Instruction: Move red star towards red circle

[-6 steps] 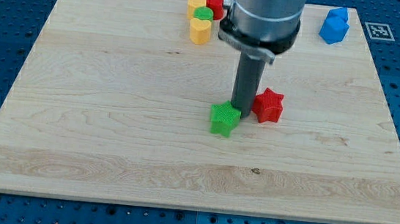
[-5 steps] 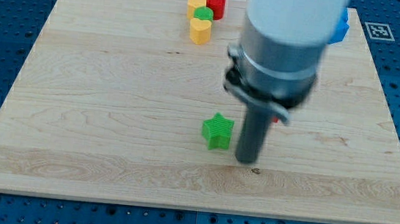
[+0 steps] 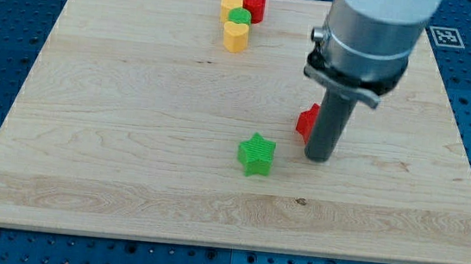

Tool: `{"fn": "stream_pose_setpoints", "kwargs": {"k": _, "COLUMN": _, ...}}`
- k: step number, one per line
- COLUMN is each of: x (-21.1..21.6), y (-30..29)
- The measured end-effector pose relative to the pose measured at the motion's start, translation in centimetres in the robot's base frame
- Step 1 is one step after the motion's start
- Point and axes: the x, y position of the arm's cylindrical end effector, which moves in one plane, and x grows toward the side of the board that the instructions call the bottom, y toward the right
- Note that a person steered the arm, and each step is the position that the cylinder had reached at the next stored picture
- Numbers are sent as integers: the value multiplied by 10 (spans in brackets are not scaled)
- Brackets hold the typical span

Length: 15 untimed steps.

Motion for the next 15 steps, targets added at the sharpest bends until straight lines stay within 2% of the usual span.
{"fn": "stream_pose_setpoints", "kwargs": {"k": 1, "x": -35, "y": 0}}
{"fn": "stream_pose_setpoints", "kwargs": {"k": 2, "x": -47, "y": -4}}
{"fn": "stream_pose_setpoints", "kwargs": {"k": 5, "x": -118, "y": -22}}
{"fn": "stream_pose_setpoints", "kwargs": {"k": 6, "x": -102, "y": 5}}
{"fn": "stream_pose_setpoints", "kwargs": {"k": 7, "x": -120, "y": 18}}
{"fn": "stream_pose_setpoints", "kwargs": {"k": 9, "x": -198, "y": 14}}
{"fn": "stream_pose_setpoints", "kwargs": {"k": 10, "x": -217, "y": -1}}
{"fn": "stream_pose_setpoints", "kwargs": {"k": 11, "x": -212, "y": 8}}
{"fn": "stream_pose_setpoints", "kwargs": {"k": 12, "x": -221, "y": 44}}
{"fn": "stream_pose_setpoints", "kwargs": {"k": 14, "x": -280, "y": 37}}
{"fn": "stream_pose_setpoints", "kwargs": {"k": 15, "x": -281, "y": 17}}
